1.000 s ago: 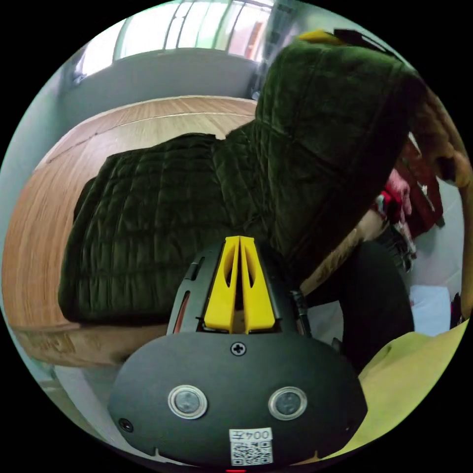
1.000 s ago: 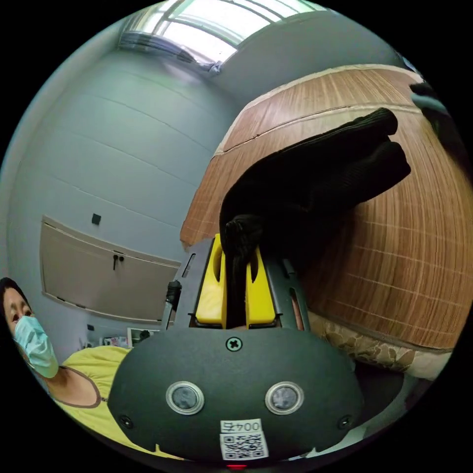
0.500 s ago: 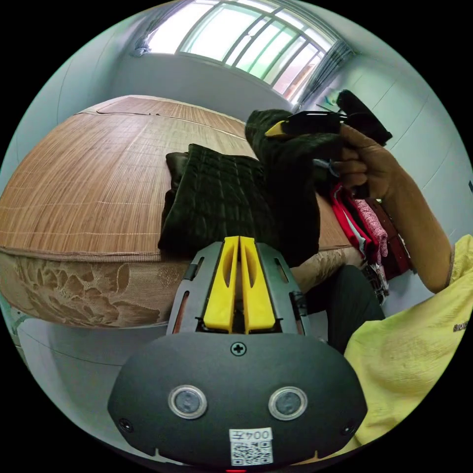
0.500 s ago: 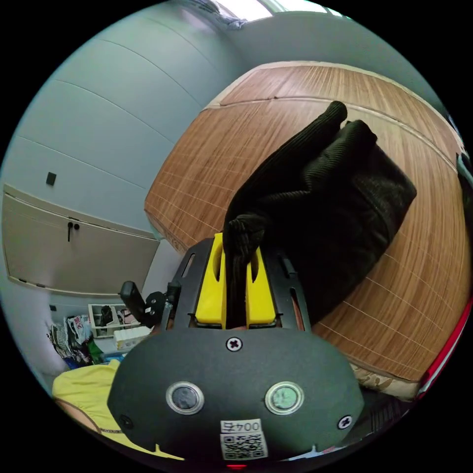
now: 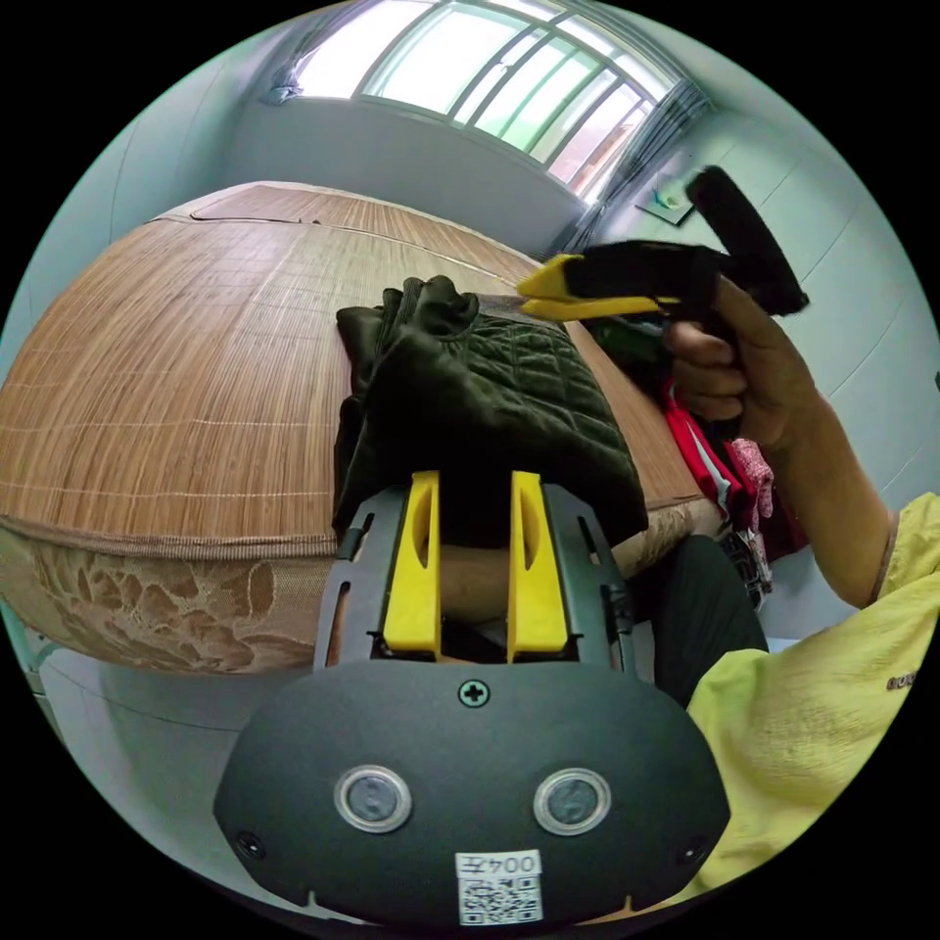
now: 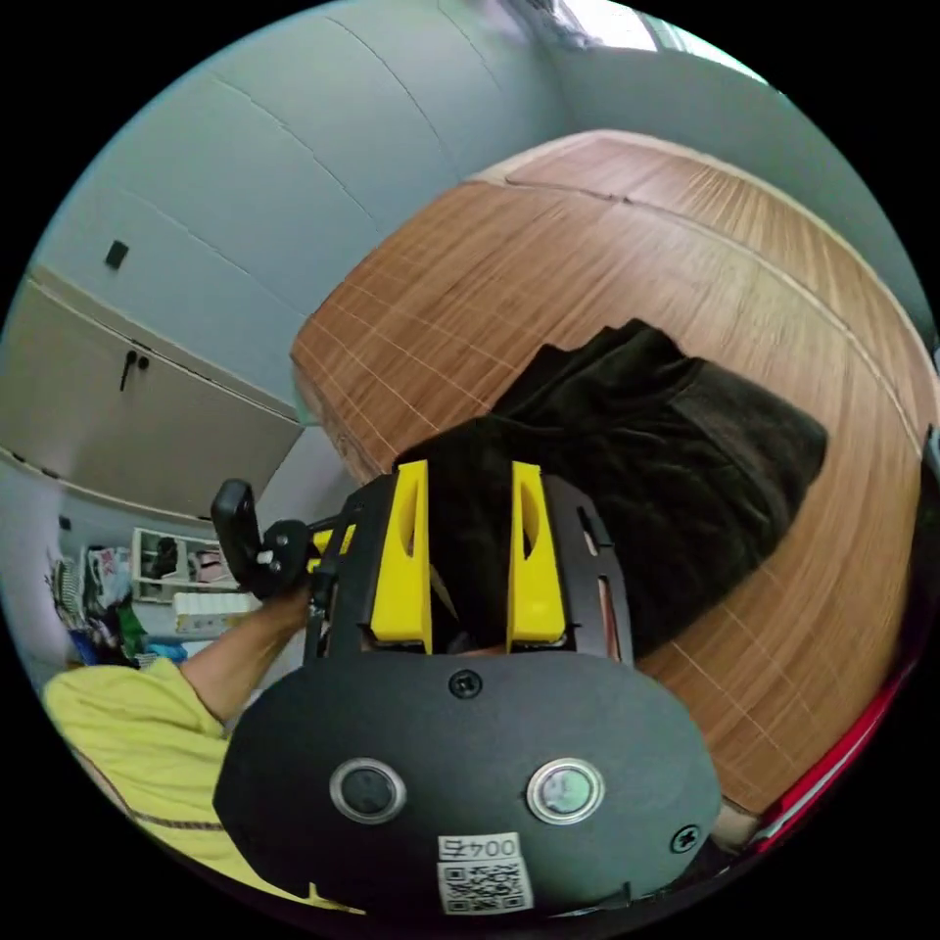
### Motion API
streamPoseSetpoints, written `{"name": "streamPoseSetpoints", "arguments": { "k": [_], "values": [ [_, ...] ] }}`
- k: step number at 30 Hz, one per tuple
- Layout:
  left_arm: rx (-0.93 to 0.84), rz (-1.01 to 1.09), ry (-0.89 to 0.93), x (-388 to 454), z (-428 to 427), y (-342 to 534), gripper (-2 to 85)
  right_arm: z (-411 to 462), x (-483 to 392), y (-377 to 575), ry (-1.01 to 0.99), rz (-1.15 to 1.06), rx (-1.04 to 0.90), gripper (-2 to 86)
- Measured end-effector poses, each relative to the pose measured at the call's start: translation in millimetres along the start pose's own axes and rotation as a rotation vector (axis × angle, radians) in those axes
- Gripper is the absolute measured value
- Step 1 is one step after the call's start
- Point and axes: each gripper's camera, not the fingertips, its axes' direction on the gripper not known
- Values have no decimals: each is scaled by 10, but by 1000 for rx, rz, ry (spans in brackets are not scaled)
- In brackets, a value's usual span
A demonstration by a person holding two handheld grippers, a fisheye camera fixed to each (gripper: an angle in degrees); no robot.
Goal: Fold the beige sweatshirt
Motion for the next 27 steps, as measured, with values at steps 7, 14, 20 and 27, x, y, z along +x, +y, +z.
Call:
{"name": "streamPoseSetpoints", "arguments": {
  "k": [7,14,20,27],
  "values": [
    [22,-85,192,-509,-178,-64,134,22,151,1548,89,181,161,157],
    [-9,-222,226,-1023,-244,-25,145,716,-76,2138,73,242,125,158],
    [20,-332,273,-1242,-212,-101,119,967,-85,2017,152,271,107,146],
    [89,-188,82,-732,-634,21,47,532,-230,2190,267,153,205,74]
  ]
}}
